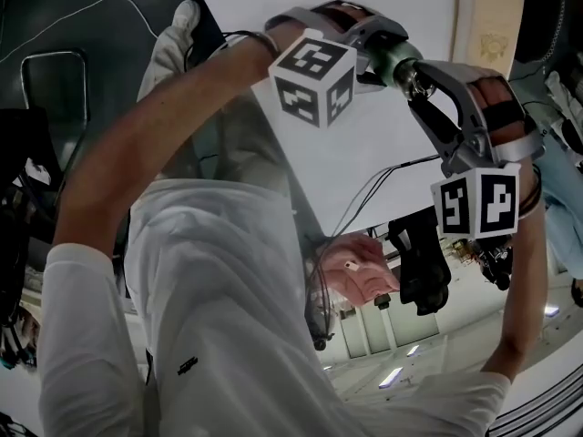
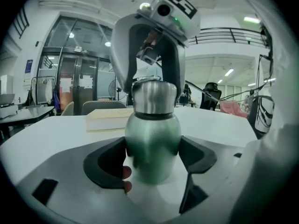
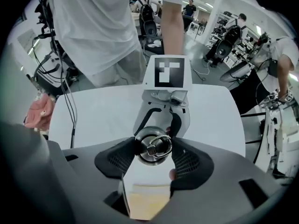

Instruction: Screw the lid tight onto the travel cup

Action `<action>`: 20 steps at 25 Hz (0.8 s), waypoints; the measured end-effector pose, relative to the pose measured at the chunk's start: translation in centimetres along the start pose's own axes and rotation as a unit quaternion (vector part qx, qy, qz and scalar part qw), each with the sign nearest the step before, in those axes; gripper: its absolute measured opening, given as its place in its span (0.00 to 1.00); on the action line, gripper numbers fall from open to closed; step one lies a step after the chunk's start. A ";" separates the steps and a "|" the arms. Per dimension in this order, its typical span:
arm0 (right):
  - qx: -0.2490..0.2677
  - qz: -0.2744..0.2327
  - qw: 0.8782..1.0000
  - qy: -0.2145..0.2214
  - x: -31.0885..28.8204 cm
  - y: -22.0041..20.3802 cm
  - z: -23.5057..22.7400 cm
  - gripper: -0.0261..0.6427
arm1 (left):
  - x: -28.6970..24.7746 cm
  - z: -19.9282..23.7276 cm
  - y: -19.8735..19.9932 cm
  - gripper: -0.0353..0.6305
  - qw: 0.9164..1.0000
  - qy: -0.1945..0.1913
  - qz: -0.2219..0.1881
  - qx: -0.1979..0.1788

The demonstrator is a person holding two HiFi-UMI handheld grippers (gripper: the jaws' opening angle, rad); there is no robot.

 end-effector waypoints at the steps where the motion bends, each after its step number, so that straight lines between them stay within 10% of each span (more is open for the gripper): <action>1: -0.020 -0.004 1.000 -0.008 0.0 0.0 0.1 0.40 | 0.0 0.0 -0.1 0.58 1.000 0.001 -0.001 0.003; 11: -0.285 -0.030 0.956 -0.061 0.2 -0.4 -0.3 0.39 | 0.3 -0.4 0.0 0.58 1.000 0.014 0.000 0.002; 20: -0.511 -0.030 0.847 -0.140 0.1 -0.7 0.1 0.39 | 0.1 -0.5 -0.1 0.58 1.000 0.028 0.005 0.008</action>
Point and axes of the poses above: the fingertips, and each gripper's own axes: x backward along the fingers, z to its left, y out of its top, the point moved 10 cm from there along x, backward along the fingers, and after that the axes turned 4 degrees about -z, right-handed, at the moved point
